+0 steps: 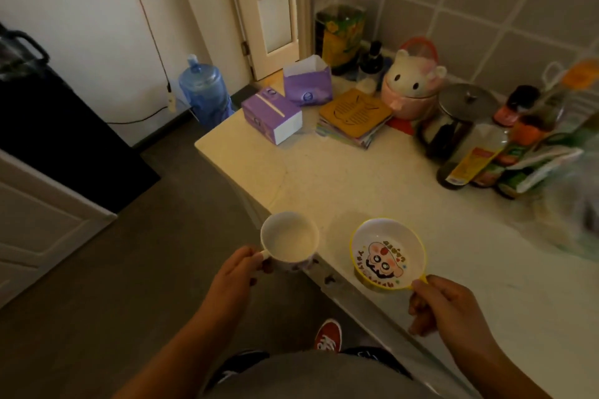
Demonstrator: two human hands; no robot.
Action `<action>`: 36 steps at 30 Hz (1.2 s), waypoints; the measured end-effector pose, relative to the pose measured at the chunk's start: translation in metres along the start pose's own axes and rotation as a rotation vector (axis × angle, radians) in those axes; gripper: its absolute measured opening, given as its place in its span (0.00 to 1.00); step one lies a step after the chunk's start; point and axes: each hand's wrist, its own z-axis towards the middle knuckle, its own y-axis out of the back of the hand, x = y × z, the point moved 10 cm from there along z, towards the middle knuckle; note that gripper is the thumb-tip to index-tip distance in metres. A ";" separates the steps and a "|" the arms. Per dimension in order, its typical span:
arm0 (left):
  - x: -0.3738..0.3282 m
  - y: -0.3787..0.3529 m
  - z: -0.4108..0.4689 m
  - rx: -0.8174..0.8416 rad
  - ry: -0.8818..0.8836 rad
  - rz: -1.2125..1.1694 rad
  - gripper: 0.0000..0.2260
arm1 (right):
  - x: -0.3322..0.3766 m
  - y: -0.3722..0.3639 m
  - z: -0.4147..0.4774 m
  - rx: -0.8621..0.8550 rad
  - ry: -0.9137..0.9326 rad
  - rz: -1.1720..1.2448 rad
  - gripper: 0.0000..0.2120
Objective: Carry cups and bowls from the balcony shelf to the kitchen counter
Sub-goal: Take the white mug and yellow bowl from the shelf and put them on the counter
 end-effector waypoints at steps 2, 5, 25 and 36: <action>-0.011 -0.010 0.016 0.045 0.012 0.011 0.13 | 0.008 0.004 0.009 -0.027 0.002 0.004 0.19; -0.020 -0.027 0.043 0.122 0.044 0.001 0.11 | 0.011 0.009 0.020 -0.083 -0.019 0.009 0.18; -0.056 -0.107 0.224 0.555 0.022 0.155 0.08 | 0.014 -0.020 0.034 -0.520 -0.264 0.217 0.18; -0.057 -0.141 0.258 0.694 -0.004 0.230 0.07 | 0.023 -0.031 0.038 -0.652 -0.277 0.266 0.16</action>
